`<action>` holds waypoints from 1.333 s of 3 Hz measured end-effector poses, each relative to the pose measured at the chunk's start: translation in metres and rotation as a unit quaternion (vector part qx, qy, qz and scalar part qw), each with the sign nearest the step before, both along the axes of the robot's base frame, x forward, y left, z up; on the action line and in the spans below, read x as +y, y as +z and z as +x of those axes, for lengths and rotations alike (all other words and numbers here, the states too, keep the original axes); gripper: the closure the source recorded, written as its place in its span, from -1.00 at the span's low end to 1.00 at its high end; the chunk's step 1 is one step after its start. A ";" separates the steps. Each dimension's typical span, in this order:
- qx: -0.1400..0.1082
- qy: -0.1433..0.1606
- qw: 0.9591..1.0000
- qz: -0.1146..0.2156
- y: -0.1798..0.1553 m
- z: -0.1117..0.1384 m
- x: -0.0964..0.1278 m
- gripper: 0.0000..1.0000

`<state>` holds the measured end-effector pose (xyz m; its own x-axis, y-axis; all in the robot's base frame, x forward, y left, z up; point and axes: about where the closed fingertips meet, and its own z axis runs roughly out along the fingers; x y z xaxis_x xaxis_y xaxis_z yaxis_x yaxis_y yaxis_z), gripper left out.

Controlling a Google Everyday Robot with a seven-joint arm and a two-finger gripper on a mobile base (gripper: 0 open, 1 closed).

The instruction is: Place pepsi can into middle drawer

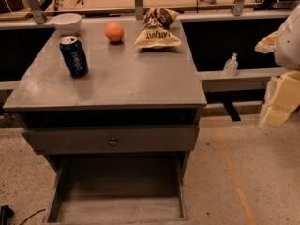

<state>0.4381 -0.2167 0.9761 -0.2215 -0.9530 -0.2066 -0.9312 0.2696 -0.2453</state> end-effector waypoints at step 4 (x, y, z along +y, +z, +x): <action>-0.052 0.054 0.951 0.300 -0.013 0.093 0.136 -1.00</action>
Offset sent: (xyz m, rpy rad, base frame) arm 0.0711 0.1078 0.0157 0.6060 -0.0954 0.0922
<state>0.5310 -0.0805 0.9635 -0.0783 -0.6729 -0.7356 -0.9405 0.2945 -0.1693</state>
